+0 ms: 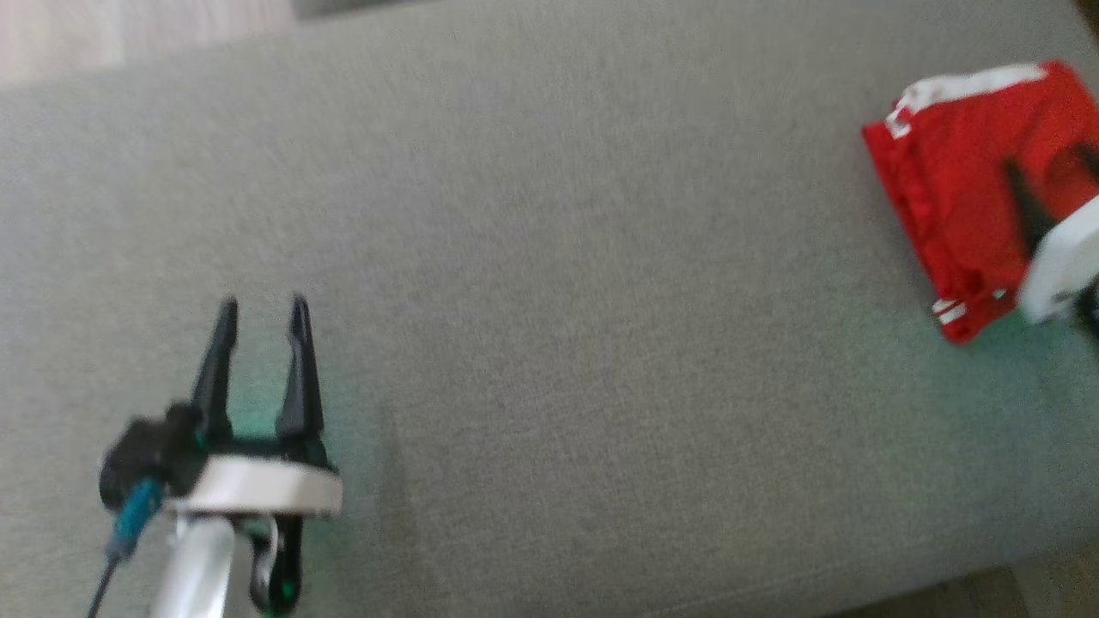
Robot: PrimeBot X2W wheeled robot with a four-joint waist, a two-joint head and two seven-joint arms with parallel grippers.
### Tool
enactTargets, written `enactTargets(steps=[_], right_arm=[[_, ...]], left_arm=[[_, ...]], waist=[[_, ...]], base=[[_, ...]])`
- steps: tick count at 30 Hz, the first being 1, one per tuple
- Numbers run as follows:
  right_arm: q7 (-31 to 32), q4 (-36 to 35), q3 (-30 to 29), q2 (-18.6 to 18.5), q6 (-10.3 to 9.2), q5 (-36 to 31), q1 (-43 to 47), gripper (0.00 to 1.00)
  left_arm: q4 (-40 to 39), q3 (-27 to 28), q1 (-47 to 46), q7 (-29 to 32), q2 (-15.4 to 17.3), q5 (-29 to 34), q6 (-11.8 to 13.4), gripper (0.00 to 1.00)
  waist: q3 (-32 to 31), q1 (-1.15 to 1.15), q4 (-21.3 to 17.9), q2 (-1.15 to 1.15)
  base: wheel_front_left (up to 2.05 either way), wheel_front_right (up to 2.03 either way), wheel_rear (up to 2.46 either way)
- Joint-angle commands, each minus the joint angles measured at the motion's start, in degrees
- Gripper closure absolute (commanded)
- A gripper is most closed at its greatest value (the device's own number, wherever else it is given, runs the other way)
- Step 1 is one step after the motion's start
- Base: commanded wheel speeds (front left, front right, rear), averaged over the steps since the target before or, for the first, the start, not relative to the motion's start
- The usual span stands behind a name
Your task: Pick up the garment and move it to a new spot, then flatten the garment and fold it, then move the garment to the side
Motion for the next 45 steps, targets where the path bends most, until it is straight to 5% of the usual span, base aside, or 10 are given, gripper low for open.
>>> enactTargets(steps=[1,8,17,38,39,45], right_arm=[[-4.1,-5.8,-0.9,1.5,-0.04,0.8,3.6,0.0],[-15.0,-19.0,-2.9,11.7,-0.04,-1.8,18.9,0.0],[-18.9,-22.8,-3.6,19.1,-0.04,-6.4,27.6,0.0],[-16.4,-24.3,-5.7,22.1,-0.04,-8.1,30.2,0.0],[-16.4,-21.9,-6.9,22.1,0.0,-7.6,32.0,1.0],[-16.1,-16.6,-6.6,22.2,0.0,-7.5,34.3,1.0]], left_arm=[[-1.1,2.3,1.8,-0.6,0.4,-0.7,-0.1,0.0],[-1.6,5.6,8.4,-0.7,-0.7,-2.5,0.3,0.0],[-1.3,7.3,12.4,-0.7,-0.8,-1.9,0.4,0.0],[-0.4,7.9,11.9,-0.7,-1.3,-1.9,-0.1,0.0],[1.3,5.5,14.1,-0.1,-1.7,-2.2,0.0,1.0],[6.1,5.2,15.8,0.2,-2.5,-2.4,0.0,1.0]], waist=[[-6.2,0.01,1.2,0.0],[-13.6,0.01,3.5,0.0],[-16.0,0.01,6.0,0.0],[-15.7,0.01,6.4,0.0],[-15.7,0.01,6.4,0.0],[-15.7,0.01,6.4,0.0]], base=[[0.0,0.0,0.0],[0.0,0.0,0.0],[0.0,0.0,0.0],[0.0,0.0,0.0],[0.0,0.0,0.0],[0.0,0.0,0.0]])
